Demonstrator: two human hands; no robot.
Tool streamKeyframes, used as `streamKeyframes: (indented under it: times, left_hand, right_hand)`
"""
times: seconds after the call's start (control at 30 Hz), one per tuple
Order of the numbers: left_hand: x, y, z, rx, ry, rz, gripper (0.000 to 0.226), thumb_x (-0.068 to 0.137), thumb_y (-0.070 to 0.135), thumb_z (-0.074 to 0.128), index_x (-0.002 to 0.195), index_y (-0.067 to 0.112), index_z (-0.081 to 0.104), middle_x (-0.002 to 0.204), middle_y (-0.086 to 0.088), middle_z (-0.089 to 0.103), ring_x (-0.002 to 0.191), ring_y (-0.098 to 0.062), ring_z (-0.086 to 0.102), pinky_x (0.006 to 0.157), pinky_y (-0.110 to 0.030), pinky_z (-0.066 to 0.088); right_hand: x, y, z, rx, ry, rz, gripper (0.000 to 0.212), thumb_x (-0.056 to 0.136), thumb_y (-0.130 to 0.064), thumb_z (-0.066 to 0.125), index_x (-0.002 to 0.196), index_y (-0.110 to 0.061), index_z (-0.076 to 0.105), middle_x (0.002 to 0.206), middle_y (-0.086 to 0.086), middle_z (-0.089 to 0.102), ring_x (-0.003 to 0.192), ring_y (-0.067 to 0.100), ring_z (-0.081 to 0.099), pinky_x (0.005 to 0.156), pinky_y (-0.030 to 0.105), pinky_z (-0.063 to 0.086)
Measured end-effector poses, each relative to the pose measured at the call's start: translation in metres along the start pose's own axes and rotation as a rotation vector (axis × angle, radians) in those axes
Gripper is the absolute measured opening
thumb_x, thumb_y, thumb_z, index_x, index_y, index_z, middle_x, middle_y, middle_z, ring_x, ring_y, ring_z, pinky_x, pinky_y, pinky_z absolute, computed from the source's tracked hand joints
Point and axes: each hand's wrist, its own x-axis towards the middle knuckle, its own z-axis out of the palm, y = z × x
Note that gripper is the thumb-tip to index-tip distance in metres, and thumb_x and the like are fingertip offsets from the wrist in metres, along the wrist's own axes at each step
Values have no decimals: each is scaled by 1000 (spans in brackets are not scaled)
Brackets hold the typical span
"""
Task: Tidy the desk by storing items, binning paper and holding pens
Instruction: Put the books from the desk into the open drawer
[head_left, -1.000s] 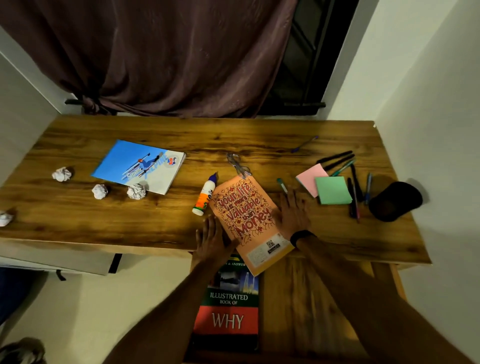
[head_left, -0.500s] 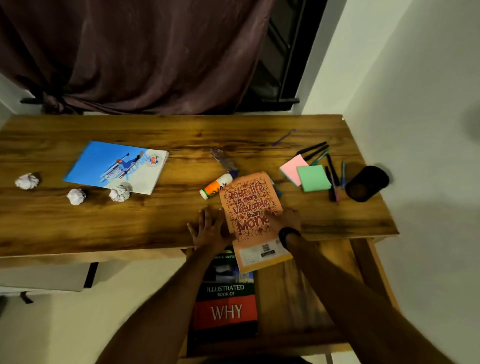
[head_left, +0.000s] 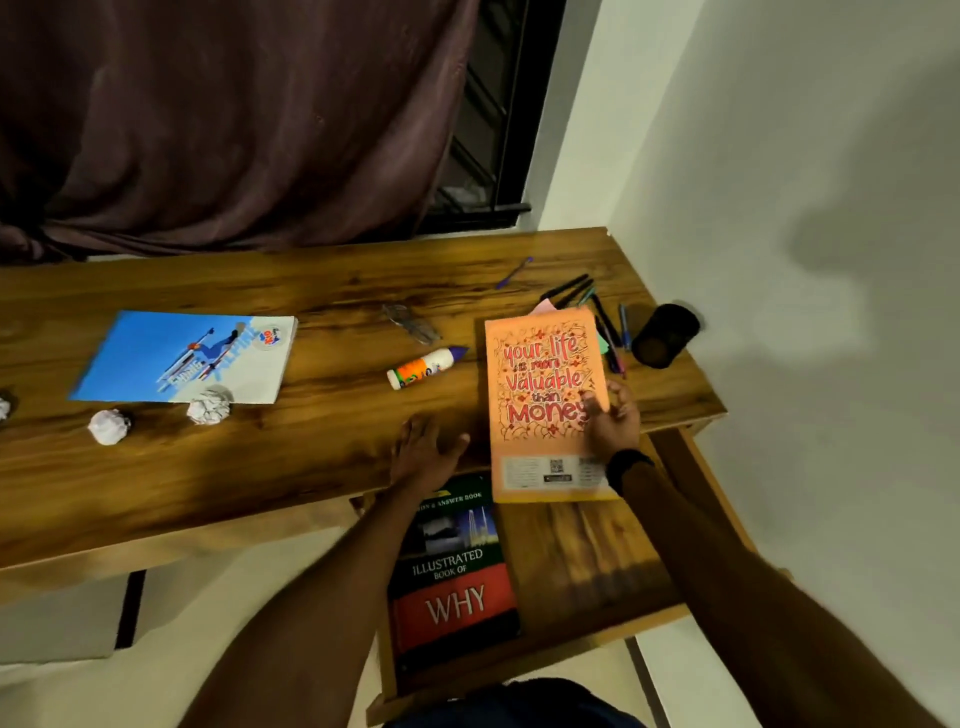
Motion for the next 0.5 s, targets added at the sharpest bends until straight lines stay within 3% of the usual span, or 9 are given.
streamKeyframes:
  times: [0.13, 0.23, 0.33, 0.5]
  left_hand:
    - [-2, 3, 9, -39, -34, 68, 83, 93, 69, 32, 156, 20, 11, 165, -4, 3, 151, -22, -2, 122, -43, 5]
    - [-7, 6, 18, -125, -3, 141, 79, 94, 65, 36, 156, 19, 16, 164, -4, 9, 151, -22, 4, 122, -44, 9]
    - [-25, 11, 32, -276, -4, 227, 81, 91, 69, 36, 154, 21, 22, 163, -4, 14, 151, -23, 9, 121, -47, 14]
    - [-66, 22, 50, -498, -108, 283, 78, 87, 70, 41, 146, 21, 41, 151, -6, 41, 138, -22, 40, 110, -42, 37]
  right_hand:
    - [-23, 4, -21, 208, 111, 69, 24, 92, -1, 59, 100, -24, 54, 107, 7, 67, 84, 17, 64, 67, 32, 53]
    - [-47, 8, -35, 254, 200, 90, 20, 95, -5, 56, 112, -16, 51, 95, 0, 69, 68, 8, 66, 58, 29, 53]
    - [-69, 15, -46, 276, 231, 117, 28, 97, -8, 55, 124, -11, 48, 99, 2, 70, 76, 11, 69, 62, 28, 56]
    - [-94, 33, -58, 260, 182, 176, 28, 99, -14, 52, 126, -15, 46, 108, 11, 68, 83, 22, 67, 62, 32, 56]
